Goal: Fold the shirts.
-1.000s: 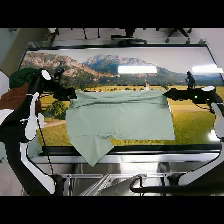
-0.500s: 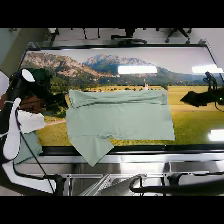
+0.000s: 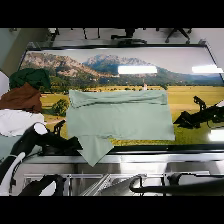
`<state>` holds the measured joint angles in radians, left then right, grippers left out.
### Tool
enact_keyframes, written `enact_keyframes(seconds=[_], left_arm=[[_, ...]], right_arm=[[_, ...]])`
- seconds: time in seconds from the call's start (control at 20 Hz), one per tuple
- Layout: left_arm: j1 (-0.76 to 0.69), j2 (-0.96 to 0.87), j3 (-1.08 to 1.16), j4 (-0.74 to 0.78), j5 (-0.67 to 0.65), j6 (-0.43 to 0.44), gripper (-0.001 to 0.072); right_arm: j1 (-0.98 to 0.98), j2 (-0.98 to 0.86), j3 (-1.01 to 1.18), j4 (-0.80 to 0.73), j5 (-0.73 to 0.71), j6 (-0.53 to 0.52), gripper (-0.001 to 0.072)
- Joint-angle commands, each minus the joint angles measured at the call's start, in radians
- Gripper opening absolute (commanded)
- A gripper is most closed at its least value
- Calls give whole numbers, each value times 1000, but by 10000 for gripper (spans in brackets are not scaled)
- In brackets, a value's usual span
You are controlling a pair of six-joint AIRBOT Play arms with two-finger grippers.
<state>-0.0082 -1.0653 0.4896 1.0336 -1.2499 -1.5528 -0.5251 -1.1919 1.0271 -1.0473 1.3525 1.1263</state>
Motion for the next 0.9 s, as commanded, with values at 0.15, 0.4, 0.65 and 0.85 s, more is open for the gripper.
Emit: enact_keyframes(seconds=[0.15, 0.4, 0.65, 0.85], left_arm=[[-77, 90, -187, -171, 378, -1, 510], [-76, 90, -61, -162, 407, 36, 16], [-76, 90, 101, -75, 278, 60, 16], [-76, 90, 173, -27, 179, 61, 15]], right_arm=[[5, -68, -15, 41, -17, -4, 397], [40, -135, -15, 41, 8, -24, 395], [64, -136, -15, 41, 116, -39, 340], [66, -115, -47, 41, 183, -11, 237]])
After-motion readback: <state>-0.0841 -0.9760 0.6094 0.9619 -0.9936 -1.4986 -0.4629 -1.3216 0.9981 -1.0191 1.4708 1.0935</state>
